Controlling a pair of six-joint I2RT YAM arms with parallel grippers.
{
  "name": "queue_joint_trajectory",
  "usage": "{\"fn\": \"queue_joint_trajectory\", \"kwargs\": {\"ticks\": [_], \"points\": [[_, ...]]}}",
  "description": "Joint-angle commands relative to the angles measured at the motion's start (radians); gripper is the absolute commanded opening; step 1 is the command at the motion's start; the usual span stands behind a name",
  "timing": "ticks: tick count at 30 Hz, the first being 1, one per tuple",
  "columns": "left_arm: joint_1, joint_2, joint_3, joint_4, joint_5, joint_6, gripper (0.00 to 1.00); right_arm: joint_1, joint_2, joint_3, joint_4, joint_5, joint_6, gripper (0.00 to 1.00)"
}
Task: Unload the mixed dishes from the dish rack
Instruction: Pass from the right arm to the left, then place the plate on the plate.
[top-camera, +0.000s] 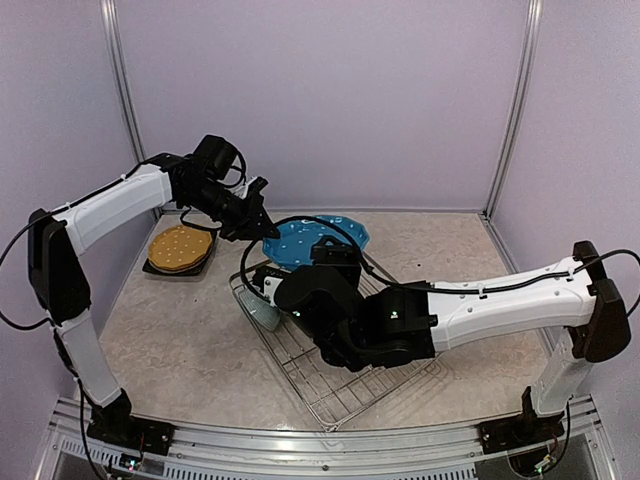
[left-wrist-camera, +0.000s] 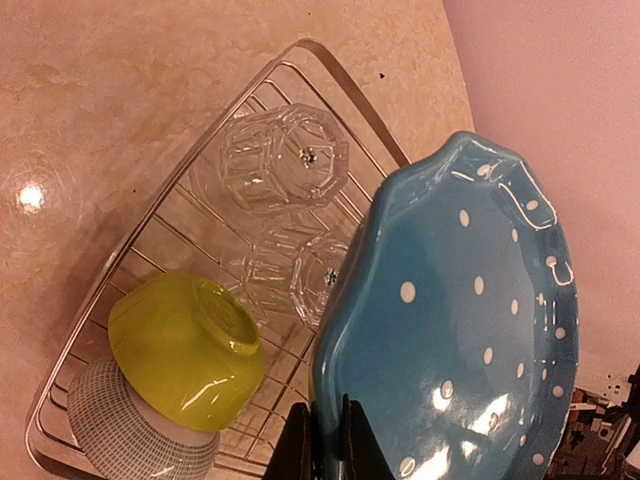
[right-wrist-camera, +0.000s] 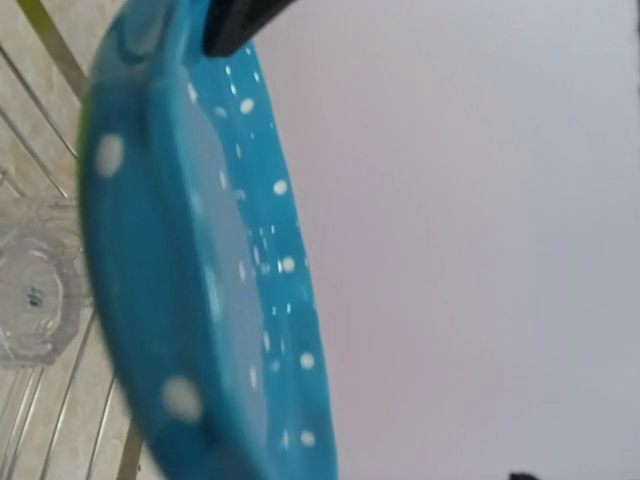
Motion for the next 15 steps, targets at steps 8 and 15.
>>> {"fn": "queue_joint_trajectory", "kwargs": {"ticks": [8, 15], "points": [[0.077, -0.041, 0.021, 0.155, 0.087, -0.129, 0.00, -0.002, -0.042, -0.035, -0.188, -0.096, 0.264, 0.87], [0.167, -0.063, 0.008, 0.153, 0.010, -0.146, 0.00, -0.008, -0.062, -0.029, -0.242, -0.115, 0.353, 0.91]]}}
